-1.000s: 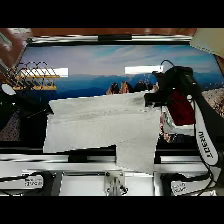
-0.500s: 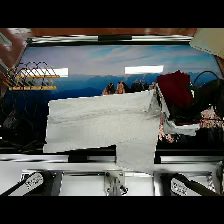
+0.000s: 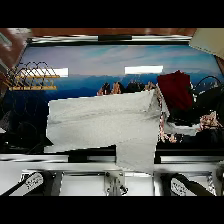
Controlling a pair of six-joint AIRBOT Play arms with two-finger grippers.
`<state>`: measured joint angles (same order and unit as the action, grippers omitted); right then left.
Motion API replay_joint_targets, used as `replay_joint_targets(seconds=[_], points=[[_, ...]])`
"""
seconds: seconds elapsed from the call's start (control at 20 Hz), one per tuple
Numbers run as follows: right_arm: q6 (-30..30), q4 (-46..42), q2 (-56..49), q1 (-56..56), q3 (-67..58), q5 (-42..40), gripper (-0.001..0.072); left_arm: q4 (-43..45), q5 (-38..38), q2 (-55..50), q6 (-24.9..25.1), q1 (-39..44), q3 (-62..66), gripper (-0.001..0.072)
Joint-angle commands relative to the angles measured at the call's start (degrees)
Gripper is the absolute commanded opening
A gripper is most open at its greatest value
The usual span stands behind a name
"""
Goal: Fold the shirts.
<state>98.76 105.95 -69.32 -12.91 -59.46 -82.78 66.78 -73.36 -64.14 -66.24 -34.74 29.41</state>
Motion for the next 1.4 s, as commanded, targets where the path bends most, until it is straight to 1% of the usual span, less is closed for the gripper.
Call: replay_joint_targets(seconds=[0.0, 0.05, 0.1, 0.15, 0.2, 0.25, 0.3, 0.5, 0.7, 0.8, 0.85, 0.9, 0.95, 1.0, 1.05, 1.1, 1.25, 1.35], points=[[-0.20, 0.24, 0.13, -0.07, 0.35, -0.09, 0.0548, -1.31, 3.93, -1.70, 0.22, 1.70, -0.59, 0.0485], [0.35, 0.02, 0.13, -0.07, 1.33, 0.35, 0.0551, -2.19, 4.11, -1.84, 0.22, 2.19, -0.59, 0.0402], [2.01, 0.07, 0.13, -0.07, 3.30, 0.94, 0.0562, -3.04, 4.33, -1.90, 0.24, 2.47, -0.59, 0.0304], [2.71, 0.55, 0.13, -0.07, 5.90, 1.64, 0.0635, -3.48, 4.35, -1.90, 0.24, 2.58, -0.59, 0.0217], [4.02, 2.62, 0.13, -0.07, 8.98, 1.95, 0.0635, -3.76, 4.24, -1.90, 0.24, 2.62, -0.57, 0.0117], [5.62, 6.19, 0.13, -0.07, 11.91, 1.97, 0.0635, -3.80, 4.02, -1.90, 0.24, 2.62, -0.57, 0.0056], [6.60, 9.11, 0.13, -0.07, 14.51, 2.27, 0.0635, -3.80, 3.89, -1.88, 0.24, 2.62, -0.57, 0.0040], [7.82, 11.96, 0.13, 0.09, 23.69, 5.11, 0.0634, -3.80, 3.89, -1.88, 0.22, 2.62, -0.57, 0.0040], [8.44, 10.64, 0.13, 4.68, 28.04, 7.65, 0.0634, -3.80, 3.89, -1.86, 0.22, 2.62, -0.57, 0.0040], [6.91, 10.69, 0.13, 7.52, 28.39, 10.91, 0.0634, -3.80, 3.87, -1.86, 0.22, 2.62, -0.57, 0.0040], [6.05, 10.73, 0.13, 8.46, 28.39, 12.20, 0.0596, -3.80, 3.87, -1.86, 0.22, 2.60, -0.55, 0.0040], [4.81, 10.69, 0.13, 9.25, 28.41, 13.27, 0.0508, -3.80, 3.87, -1.86, 0.22, 2.60, -0.55, 0.0040], [3.78, 10.73, 0.13, 9.97, 28.41, 14.14, 0.0491, -3.80, 3.89, -1.86, 0.22, 2.62, -0.52, 0.0040], [3.67, 10.86, 0.13, 10.69, 28.39, 14.67, 0.0490, -3.80, 4.07, -1.86, 0.46, 2.60, -0.39, 0.0040], [3.69, 11.10, 0.15, 11.43, 28.37, 14.75, 0.0322, -3.80, 4.42, -1.86, 1.38, 2.51, -0.09, 0.0040], [2.89, 11.30, 0.50, 11.98, 28.20, 14.60, 0.0087, -3.80, 4.37, -1.86, 1.88, 2.49, 0.59, 0.0040], [2.45, 12.98, 5.20, 12.02, 24.74, 14.86, 0.0086, -3.87, 4.15, -1.07, 2.75, 2.51, 5.20, 0.0040], [-0.81, 12.94, 7.85, 12.02, 19.56, 17.57, 0.0085, -5.92, 4.09, -0.70, 2.75, 2.56, 9.49, 0.0039]])
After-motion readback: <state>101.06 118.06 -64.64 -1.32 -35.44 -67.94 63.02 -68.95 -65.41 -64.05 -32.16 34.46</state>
